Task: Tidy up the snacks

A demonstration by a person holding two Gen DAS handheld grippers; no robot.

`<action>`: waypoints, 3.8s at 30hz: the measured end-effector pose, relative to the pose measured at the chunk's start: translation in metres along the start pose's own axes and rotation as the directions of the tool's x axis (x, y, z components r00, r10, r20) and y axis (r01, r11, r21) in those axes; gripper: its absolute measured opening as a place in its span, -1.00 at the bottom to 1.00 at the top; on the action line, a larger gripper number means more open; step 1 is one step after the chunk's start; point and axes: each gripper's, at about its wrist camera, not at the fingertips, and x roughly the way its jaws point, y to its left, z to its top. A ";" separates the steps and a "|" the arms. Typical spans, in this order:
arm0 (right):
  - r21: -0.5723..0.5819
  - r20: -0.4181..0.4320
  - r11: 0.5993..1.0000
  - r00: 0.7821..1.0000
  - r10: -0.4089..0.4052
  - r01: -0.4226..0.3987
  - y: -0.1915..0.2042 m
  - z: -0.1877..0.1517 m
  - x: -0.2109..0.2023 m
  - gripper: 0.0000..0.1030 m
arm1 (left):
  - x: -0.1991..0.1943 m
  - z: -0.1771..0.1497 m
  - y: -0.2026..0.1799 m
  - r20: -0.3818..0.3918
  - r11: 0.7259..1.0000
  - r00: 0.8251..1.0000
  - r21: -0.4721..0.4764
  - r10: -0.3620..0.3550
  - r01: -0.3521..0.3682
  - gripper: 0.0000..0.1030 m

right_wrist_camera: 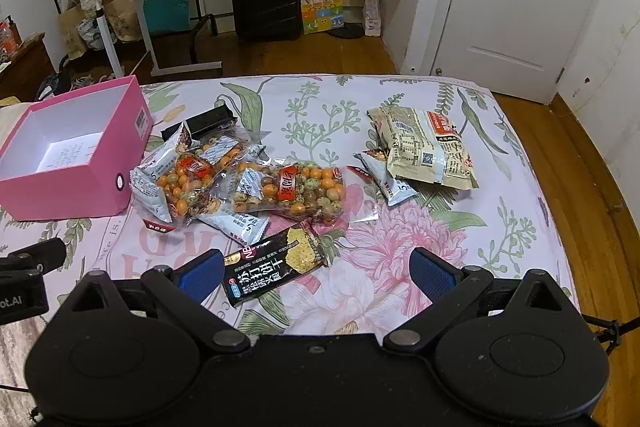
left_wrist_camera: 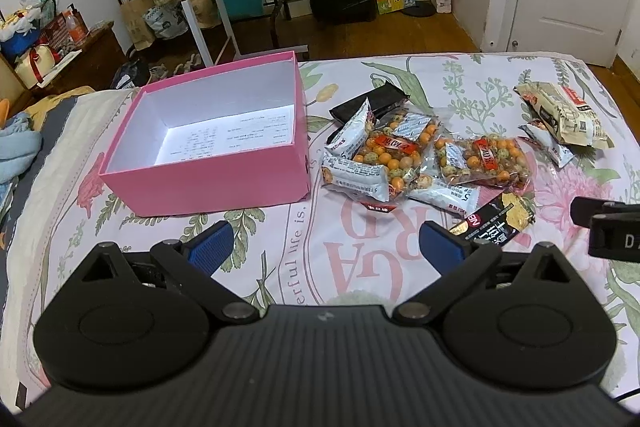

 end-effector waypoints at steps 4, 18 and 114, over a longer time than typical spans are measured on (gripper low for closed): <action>0.005 -0.003 1.000 1.000 -0.003 0.003 0.000 0.000 0.000 0.95 | -0.001 0.000 0.000 -0.001 1.000 1.000 -0.002 -0.003 0.003 0.93; 0.006 -0.003 1.000 1.000 -0.003 0.003 0.000 -0.001 0.000 0.95 | -0.004 -0.001 0.006 -0.030 0.999 0.999 -0.014 -0.035 0.035 0.93; -0.461 -0.001 0.728 0.821 0.571 -0.507 0.178 0.155 0.138 -0.03 | 0.227 0.098 0.182 -0.074 0.960 0.970 -0.177 -0.231 0.215 0.00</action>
